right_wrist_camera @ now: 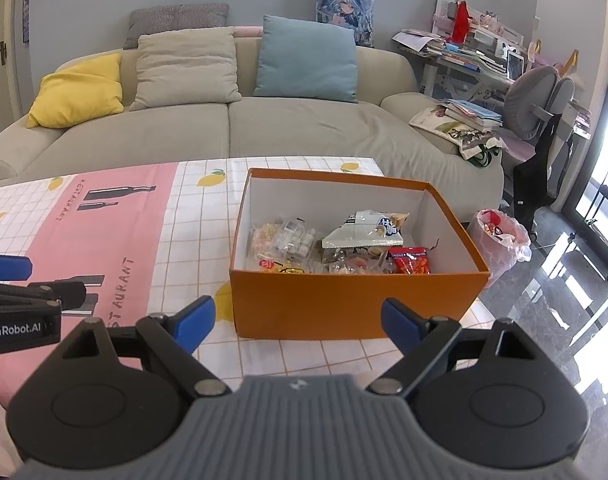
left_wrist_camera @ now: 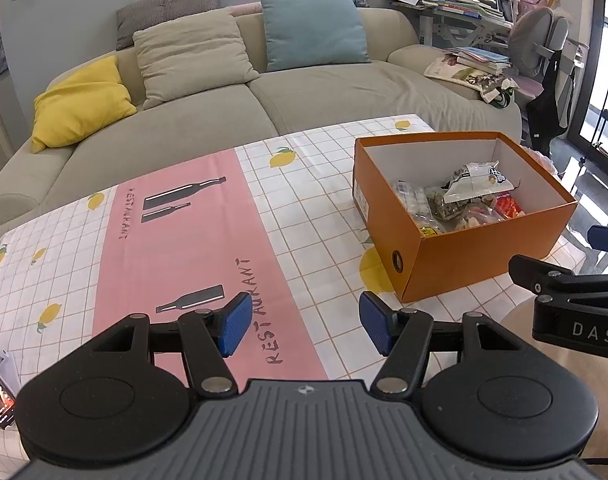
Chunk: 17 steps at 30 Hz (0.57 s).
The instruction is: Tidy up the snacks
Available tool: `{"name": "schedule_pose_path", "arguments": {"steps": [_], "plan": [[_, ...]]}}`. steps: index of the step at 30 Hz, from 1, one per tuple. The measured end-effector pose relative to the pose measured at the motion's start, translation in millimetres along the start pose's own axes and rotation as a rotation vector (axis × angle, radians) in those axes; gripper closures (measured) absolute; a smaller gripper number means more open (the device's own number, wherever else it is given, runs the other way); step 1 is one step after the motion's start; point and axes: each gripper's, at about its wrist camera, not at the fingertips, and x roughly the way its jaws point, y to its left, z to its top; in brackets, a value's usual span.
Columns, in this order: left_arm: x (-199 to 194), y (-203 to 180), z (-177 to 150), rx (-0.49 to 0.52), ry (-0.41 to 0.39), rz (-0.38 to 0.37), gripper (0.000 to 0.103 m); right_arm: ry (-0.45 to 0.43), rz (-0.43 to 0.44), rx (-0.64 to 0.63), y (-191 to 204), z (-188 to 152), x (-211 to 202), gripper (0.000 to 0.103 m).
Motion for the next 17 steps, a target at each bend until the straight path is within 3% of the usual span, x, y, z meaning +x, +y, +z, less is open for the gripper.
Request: {"name": "schedule_pose_path", "arguments": {"steps": [17], "plan": [[-1.2, 6.5, -1.1, -0.019, -0.005, -0.003, 0.031, 0.012, 0.004, -0.016, 1.2, -3.4, 0.9, 0.015]]}}
